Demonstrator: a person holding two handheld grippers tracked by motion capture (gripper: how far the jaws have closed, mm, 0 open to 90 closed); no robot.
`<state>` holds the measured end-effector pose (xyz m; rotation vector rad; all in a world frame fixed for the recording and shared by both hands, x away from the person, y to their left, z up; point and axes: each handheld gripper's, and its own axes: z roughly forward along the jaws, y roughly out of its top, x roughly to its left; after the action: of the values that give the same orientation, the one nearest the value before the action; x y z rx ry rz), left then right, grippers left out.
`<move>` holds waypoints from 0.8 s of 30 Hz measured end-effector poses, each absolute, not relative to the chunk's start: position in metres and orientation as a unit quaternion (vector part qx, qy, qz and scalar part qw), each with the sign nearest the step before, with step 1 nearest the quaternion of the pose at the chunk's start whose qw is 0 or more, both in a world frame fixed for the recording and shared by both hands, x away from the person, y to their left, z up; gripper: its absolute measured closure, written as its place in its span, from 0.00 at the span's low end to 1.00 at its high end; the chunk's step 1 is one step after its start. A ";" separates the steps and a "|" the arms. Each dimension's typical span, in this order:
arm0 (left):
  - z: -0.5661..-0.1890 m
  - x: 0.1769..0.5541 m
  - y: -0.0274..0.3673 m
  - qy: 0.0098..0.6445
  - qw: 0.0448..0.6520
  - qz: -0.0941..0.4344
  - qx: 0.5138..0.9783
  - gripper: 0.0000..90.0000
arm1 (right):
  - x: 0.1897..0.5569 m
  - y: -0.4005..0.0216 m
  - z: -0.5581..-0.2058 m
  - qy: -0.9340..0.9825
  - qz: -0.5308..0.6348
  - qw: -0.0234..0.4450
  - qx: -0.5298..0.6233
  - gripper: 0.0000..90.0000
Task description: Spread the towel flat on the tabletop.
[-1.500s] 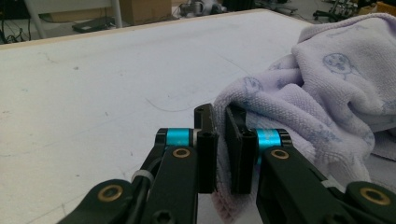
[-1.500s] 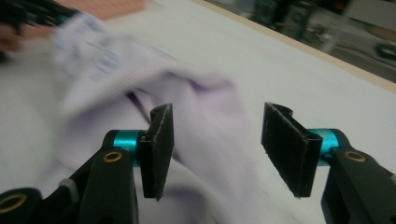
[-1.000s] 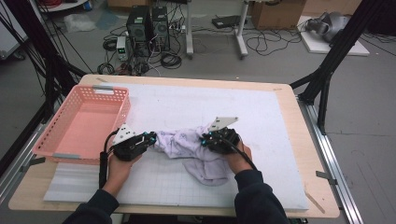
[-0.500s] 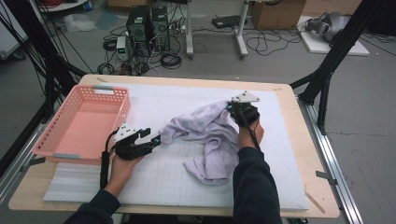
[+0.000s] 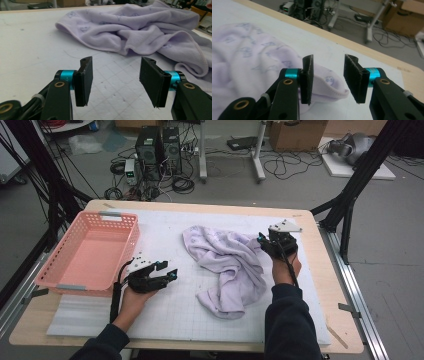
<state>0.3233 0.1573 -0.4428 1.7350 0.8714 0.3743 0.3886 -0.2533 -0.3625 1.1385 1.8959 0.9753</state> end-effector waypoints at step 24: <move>-0.438 0.325 0.033 0.269 0.516 0.064 0.810 0.47 | 0.287 -0.301 -0.412 0.754 0.392 0.327 0.412 0.49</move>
<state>0.3248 0.0329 -0.4376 1.9464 0.6470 0.1544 0.2871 -0.3014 -0.4117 1.0792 1.9757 1.0274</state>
